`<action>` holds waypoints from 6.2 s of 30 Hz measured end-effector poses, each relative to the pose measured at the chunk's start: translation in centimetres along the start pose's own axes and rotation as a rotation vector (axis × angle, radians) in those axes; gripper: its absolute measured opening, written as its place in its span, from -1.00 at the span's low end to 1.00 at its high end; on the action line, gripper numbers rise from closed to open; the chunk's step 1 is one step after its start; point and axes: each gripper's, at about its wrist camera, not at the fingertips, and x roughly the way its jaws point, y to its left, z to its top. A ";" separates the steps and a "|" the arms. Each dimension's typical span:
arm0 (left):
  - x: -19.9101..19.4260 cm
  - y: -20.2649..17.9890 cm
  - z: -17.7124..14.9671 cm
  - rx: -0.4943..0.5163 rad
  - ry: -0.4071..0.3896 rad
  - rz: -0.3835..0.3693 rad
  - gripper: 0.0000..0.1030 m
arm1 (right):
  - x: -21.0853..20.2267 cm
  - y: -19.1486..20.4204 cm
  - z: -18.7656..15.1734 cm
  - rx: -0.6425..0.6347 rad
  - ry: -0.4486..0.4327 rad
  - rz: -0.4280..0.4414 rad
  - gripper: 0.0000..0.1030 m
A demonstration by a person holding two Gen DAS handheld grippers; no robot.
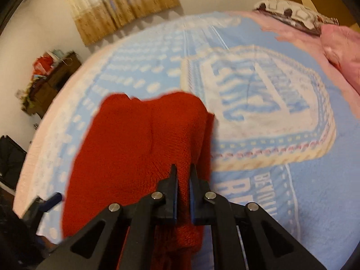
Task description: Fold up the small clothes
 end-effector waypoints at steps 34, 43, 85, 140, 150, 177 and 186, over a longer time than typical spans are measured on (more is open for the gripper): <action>3.4 1.2 3.2 0.002 0.082 0.152 0.97 | -3.4 5.1 -5.3 -0.320 -0.021 -0.002 -0.22; 3.5 0.5 2.3 0.007 0.070 0.132 0.98 | -2.4 7.1 1.9 -0.289 -0.010 0.124 -0.19; 4.2 2.1 2.4 -0.200 0.137 -0.017 1.00 | -0.6 -3.7 1.9 -0.030 -0.005 0.186 0.21; 6.4 1.7 1.8 -0.213 0.137 -0.161 0.55 | 6.4 -3.8 2.2 0.092 0.044 0.445 -0.41; 5.1 0.6 2.4 -0.182 0.139 -0.111 -0.07 | 4.1 -1.7 1.6 -0.025 -0.049 0.369 -0.45; -3.9 -0.1 0.2 -0.146 0.088 -0.017 -0.23 | -0.9 4.1 -3.0 -0.038 -0.090 0.476 -0.45; -6.7 0.0 -0.8 -0.148 0.057 0.043 -0.23 | -2.7 7.2 -4.2 -0.046 -0.095 0.542 -0.46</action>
